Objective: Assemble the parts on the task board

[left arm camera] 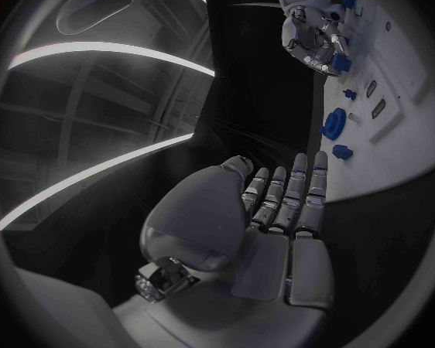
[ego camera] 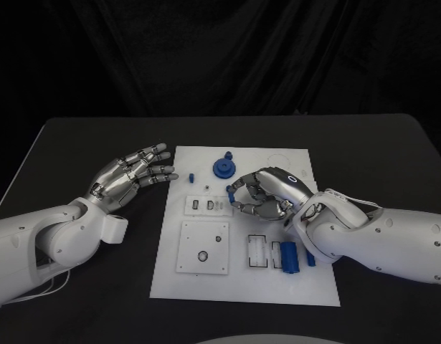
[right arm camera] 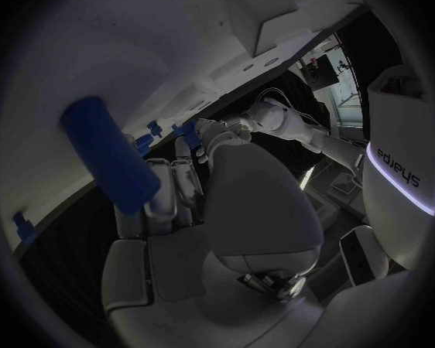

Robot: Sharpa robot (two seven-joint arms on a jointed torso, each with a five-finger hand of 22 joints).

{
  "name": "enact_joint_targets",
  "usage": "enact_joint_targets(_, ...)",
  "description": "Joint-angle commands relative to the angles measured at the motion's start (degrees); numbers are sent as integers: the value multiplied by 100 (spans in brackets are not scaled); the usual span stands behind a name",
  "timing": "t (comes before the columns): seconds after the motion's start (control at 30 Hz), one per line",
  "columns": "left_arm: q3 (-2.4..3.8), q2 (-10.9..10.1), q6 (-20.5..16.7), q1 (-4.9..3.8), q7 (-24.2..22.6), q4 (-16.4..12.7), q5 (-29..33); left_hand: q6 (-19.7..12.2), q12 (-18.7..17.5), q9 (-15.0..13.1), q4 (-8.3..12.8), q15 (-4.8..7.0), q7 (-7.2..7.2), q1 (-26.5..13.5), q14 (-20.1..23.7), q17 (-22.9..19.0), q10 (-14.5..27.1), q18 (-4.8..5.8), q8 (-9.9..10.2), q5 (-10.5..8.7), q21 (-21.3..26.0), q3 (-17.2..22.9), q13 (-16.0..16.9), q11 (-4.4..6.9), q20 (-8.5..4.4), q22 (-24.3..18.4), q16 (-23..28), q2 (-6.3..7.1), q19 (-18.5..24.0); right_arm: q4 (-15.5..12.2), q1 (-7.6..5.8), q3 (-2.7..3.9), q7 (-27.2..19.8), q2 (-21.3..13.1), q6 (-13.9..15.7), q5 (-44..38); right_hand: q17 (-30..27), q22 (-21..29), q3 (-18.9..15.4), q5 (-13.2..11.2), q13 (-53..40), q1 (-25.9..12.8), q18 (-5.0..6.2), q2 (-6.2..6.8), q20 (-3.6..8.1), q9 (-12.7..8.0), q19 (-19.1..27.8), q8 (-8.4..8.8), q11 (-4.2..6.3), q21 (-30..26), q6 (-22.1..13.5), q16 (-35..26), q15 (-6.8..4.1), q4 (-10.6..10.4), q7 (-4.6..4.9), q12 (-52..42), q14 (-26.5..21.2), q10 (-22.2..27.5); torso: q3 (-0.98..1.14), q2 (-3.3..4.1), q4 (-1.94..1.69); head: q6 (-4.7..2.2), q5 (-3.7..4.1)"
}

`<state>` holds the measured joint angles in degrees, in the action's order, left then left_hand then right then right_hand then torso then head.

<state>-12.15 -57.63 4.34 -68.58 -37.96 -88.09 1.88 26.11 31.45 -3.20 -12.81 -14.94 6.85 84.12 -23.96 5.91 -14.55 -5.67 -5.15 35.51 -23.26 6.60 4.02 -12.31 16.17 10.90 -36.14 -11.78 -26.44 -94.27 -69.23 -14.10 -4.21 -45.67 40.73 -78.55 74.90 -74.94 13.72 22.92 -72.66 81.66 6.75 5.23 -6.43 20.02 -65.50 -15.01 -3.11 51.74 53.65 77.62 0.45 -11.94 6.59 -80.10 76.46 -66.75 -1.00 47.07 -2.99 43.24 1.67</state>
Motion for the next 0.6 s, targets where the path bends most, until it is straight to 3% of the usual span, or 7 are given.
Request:
enact_joint_targets(0.03, 4, 7, 77, 13, -33, -5, 0, -55, 29, 9, -2, 5, 2, -14, 52, -7, -2, 28, 9, 19, -39, 36, -6, -29, 0, 10, -28, 25, 31, 3, 18, 2, -131, 11, 86, 121, 86, -270, 66, -15, 451, -32, 215, 23, -78, -45, 858, 68, -62, -867, -32, -205, 109, -4, 48, 310, -587, 639, 3, -4, 9, 3, -11)
enact_joint_targets(0.07, 4, 7, 79, 15, -32, -3, 0, -55, 29, 9, -2, 5, 2, -14, 52, -7, -2, 28, 9, 19, -39, 36, -6, -29, 0, 10, -28, 25, 31, 6, 19, 3, -144, 16, 80, 146, -19, -192, 73, -11, 569, -33, 254, 34, -105, -50, 1137, 74, -81, -1181, -36, -308, 119, -1, 56, 390, -794, 788, 2, -5, 8, 2, -9)
enact_joint_targets(0.17, 4, 7, 80, 20, -33, -1, 0, -55, 29, 9, -2, 5, 2, -14, 52, -7, -2, 28, 9, 19, -39, 36, -6, -29, 0, 10, -28, 25, 31, 17, 19, 3, -165, 26, 64, 185, -271, -143, 98, -9, 789, -36, 282, 52, -136, -65, 1433, 105, -116, -1409, -65, -537, 182, 2, 76, 545, -1282, 1070, 2, -7, 2, 0, -2)
enact_joint_targets(0.27, 4, 4, 80, 24, -33, -1, 0, -55, 29, 9, -2, 5, 2, -14, 52, -7, -2, 28, 9, 19, -39, 36, -6, -29, 0, 10, -28, 25, 31, 28, 19, 4, -142, 38, 3, 209, -544, -138, 120, -19, 997, -46, 265, 72, -191, -80, 1618, 133, -164, -1489, -82, -768, 231, 6, 90, 688, -1825, 1319, 1, -9, 0, 7, 0)
enact_joint_targets(0.47, 4, 2, 79, 29, -32, 2, 0, -55, 29, 9, -2, 5, 2, -14, 52, -7, -2, 28, 9, 19, -39, 36, -6, -29, 0, 10, -28, 25, 31, 35, 19, 5, 42, 52, -240, 225, -1173, -127, 113, -264, 1686, -111, 205, 124, -322, -178, 2014, 351, -348, -1715, -336, -1259, 414, -14, 170, 1159, -3167, 2468, 1, -9, -2, 18, 7)
enact_joint_targets(0.6, 4, 6, 80, 32, -31, 4, 0, -55, 29, 9, -2, 5, 2, -14, 52, -7, -2, 28, 9, 19, -39, 36, -6, -29, 0, 10, -28, 25, 31, 58, 19, 5, 176, 72, -396, 228, -1422, -129, 98, -323, 1903, -119, 187, 118, -386, -199, 2156, 406, -435, -1800, -356, -1333, 503, 3, 179, 1253, -3693, 2955, -1, -7, -6, 18, 19)
